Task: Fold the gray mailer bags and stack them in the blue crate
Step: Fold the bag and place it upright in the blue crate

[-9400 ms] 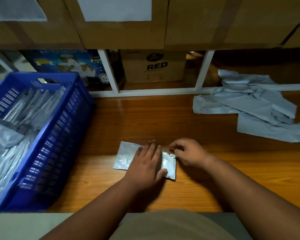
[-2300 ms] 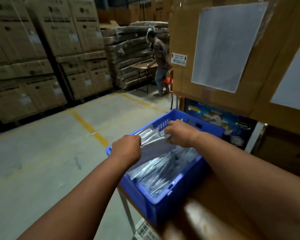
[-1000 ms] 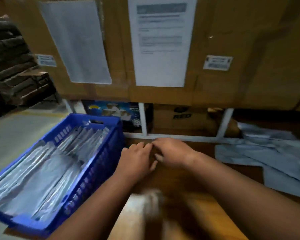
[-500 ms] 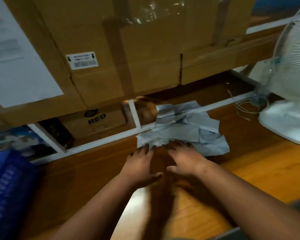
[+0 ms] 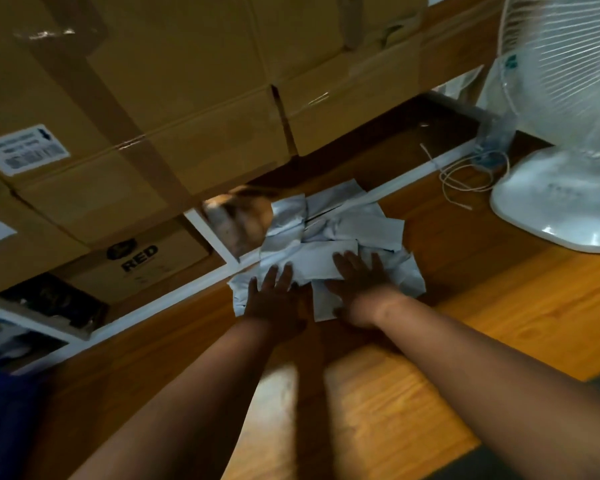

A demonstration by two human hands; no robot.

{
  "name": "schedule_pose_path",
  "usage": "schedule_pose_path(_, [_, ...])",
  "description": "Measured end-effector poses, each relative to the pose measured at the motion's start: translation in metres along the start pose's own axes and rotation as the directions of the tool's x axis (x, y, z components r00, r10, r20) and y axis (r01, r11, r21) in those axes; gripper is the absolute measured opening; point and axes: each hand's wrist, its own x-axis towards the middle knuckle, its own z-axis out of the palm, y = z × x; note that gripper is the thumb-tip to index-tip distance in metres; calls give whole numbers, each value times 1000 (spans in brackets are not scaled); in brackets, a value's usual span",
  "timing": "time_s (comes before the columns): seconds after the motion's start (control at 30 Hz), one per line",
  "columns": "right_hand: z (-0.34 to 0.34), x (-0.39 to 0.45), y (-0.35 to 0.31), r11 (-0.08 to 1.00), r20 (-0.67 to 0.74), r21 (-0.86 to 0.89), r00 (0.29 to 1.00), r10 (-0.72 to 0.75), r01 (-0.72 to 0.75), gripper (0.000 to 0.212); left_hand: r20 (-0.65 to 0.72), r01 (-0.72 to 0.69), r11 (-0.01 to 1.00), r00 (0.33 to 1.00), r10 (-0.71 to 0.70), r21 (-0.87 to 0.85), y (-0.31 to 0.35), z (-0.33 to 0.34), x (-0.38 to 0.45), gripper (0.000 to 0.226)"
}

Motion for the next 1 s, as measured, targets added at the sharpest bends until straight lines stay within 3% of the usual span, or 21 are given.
schedule_pose_path(0.2, [0,2,-6,995,-78,61,994,-70,75,68,-44,32,998,998,-35,-54,-12,17,-3,109])
schedule_pose_path(0.4, [8,-12,-31,981,-148,84,976,-162,176,65,-73,48,985,995,-60,-165,-21,31,-53,98])
schedule_pose_path(0.67, [45,-27,-134,946,-55,114,952,-300,304,61,17,118,969,993,-117,-217,-63,107,-158,64])
schedule_pose_path(0.8, [46,-37,-191,929,-52,58,930,-364,367,55,74,169,954,985,-156,-247,-81,139,-213,74])
schedule_pose_path(1.0, [32,-52,-267,879,-73,-40,875,-478,476,39,-40,135,938,987,-156,-320,-113,190,-298,76])
